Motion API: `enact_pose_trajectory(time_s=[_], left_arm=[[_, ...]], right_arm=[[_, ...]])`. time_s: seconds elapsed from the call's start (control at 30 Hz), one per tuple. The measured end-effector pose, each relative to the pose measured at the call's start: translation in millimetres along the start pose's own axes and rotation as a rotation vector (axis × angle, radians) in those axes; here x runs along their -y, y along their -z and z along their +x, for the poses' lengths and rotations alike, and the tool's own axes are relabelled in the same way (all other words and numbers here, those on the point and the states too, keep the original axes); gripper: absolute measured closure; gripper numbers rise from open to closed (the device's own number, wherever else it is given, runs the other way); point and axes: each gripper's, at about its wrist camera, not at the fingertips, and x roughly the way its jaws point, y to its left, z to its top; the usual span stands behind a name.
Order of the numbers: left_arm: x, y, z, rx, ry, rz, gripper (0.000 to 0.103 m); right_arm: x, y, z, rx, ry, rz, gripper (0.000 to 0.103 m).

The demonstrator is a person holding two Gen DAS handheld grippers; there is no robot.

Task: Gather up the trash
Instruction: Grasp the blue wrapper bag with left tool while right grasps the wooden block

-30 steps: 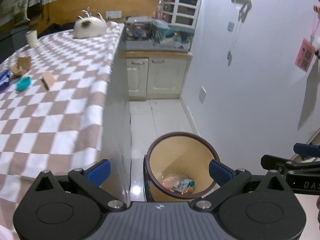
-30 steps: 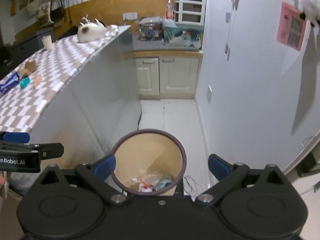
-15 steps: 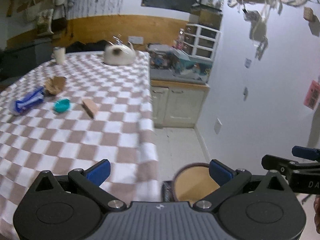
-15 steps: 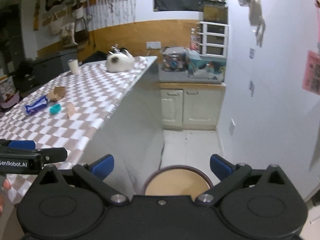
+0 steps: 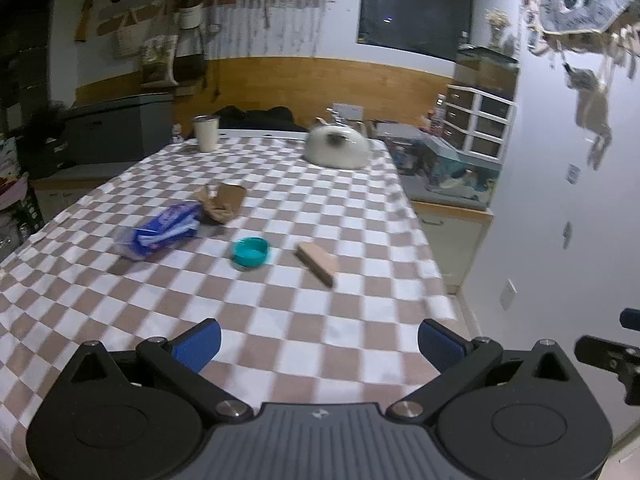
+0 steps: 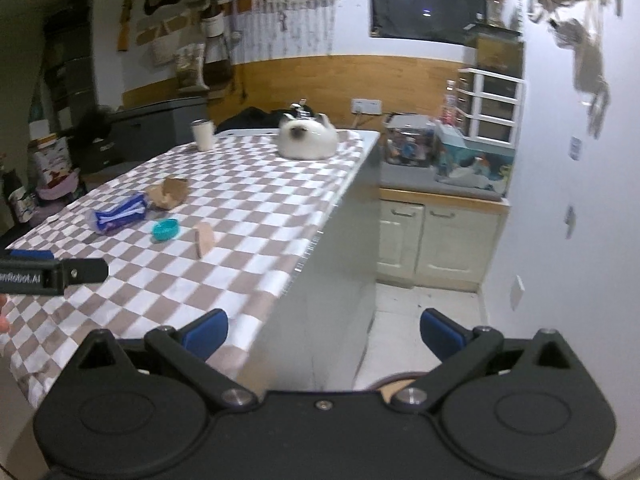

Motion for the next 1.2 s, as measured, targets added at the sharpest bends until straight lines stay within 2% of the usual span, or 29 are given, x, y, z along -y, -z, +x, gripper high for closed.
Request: enact_pose_trajectory(time_s=[0.13,0.33,0.43,0.57,0.77,0.9,0.97,1.0,1.07,1.17,1.2], left_arm=[[-30.6,-6.2,11.6,0.005,-0.041,0.020,0.000],[-67.7,-14.2,33.3,0.053,-0.110,0.115,0.000],[-78.2,-17.1,50.6,0.065,-0.143,0.231,0.000],[-85.2,-21.3,74.7,0.083,-0.186,0.386,0.000],[-95.3,-27.4,113.1,0.087,-0.224,0.548,0.000],[-99.6,-26.9,135.5,0.144,-0.264,0.696,0.000],[-101.0,-27.7,148.0,0.133,-0.280,0.741,0.001],[-102.5,-27.5,155.0,0.115,-0.277,0.760,0.002],[-104.2,-27.3,165.5,0.079,-0.267,0.784,0.017],[-105.1,-25.9,183.8,0.023,-0.276,0.833,0.030],[-105.6,-25.6,188.4,0.014,-0.282,0.843,0.037]], right_arm=[[-19.7,-6.1,12.1,0.013,-0.042,-0.017,0.000],[-46.0,-14.9,35.9,0.022,-0.072,-0.043,0.000],[-54.1,-20.2,49.7,0.020,-0.103,-0.054,0.000],[-58.6,-26.5,70.8,0.042,-0.206,-0.038,0.000],[-73.3,-40.7,113.4,0.038,-0.192,-0.038,0.000],[-78.8,-48.5,142.5,-0.011,-0.238,-0.032,0.000],[-81.2,-51.6,156.7,-0.026,-0.251,-0.024,0.005],[-83.5,-53.5,164.6,-0.032,-0.261,-0.025,0.011],[-89.4,-57.8,180.1,-0.058,-0.280,-0.032,0.019],[-99.5,-62.3,200.7,-0.085,-0.288,-0.034,0.033],[-102.9,-63.4,206.3,-0.091,-0.288,-0.036,0.035]])
